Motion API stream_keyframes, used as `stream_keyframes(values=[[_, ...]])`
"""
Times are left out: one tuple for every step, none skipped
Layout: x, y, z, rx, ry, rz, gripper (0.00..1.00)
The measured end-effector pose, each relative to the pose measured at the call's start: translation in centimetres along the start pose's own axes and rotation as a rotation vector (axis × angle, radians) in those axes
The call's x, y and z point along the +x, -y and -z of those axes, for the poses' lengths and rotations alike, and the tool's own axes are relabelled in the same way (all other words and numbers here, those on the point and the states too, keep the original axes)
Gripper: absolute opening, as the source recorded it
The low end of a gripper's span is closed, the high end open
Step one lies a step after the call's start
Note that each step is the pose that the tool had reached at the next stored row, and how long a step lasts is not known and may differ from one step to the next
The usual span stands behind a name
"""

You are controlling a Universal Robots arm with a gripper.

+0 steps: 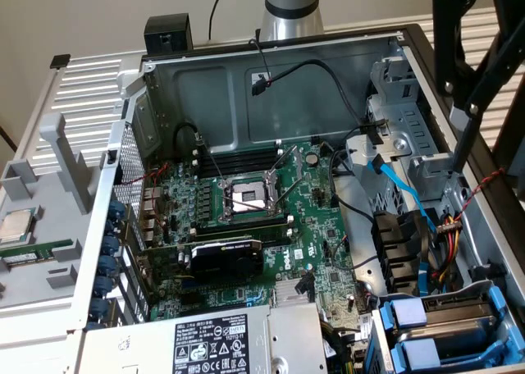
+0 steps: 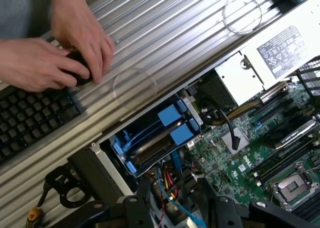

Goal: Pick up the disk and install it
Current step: 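Insert the first disk wire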

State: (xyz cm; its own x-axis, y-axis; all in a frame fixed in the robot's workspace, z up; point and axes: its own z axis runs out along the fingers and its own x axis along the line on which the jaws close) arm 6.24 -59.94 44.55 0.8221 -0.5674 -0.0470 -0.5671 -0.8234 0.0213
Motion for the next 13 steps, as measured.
stream_keyframes(values=[[0.0, 0.07, 0.00, -0.0001, -0.0001, -0.001, 0.50], [-0.1, 0.14, 0.01, -0.0001, -0.0001, -0.001, 0.50], [-0.2, 0.22, 0.00, -0.0001, 0.0000, -0.001, 0.50], [-0.3, 0.38, 0.00, -0.0002, -0.0001, -0.002, 0.50], [-0.4, 0.53, 0.00, -0.0004, -0.0002, -0.002, 0.50], [-0.5, 0.69, -0.01, -0.0004, -0.0003, -0.002, 0.50], [-0.6, 0.85, 0.00, -0.0007, -0.0005, -0.002, 0.50], [-0.7, 1.01, -0.01, -0.0007, -0.0005, -0.002, 0.50], [-0.8, 1.15, -0.01, -0.0008, -0.0007, -0.002, 0.50], [-0.9, 1.27, -0.01, -0.0017, -0.0012, -0.002, 0.50], [-0.9, 1.38, -0.01, -0.0022, -0.0016, -0.002, 0.50], [-1.0, 1.45, -0.01, -0.0024, -0.0019, -0.002, 0.50], [-1.0, 1.50, -0.01, -0.0027, -0.0023, -0.002, 0.50]])
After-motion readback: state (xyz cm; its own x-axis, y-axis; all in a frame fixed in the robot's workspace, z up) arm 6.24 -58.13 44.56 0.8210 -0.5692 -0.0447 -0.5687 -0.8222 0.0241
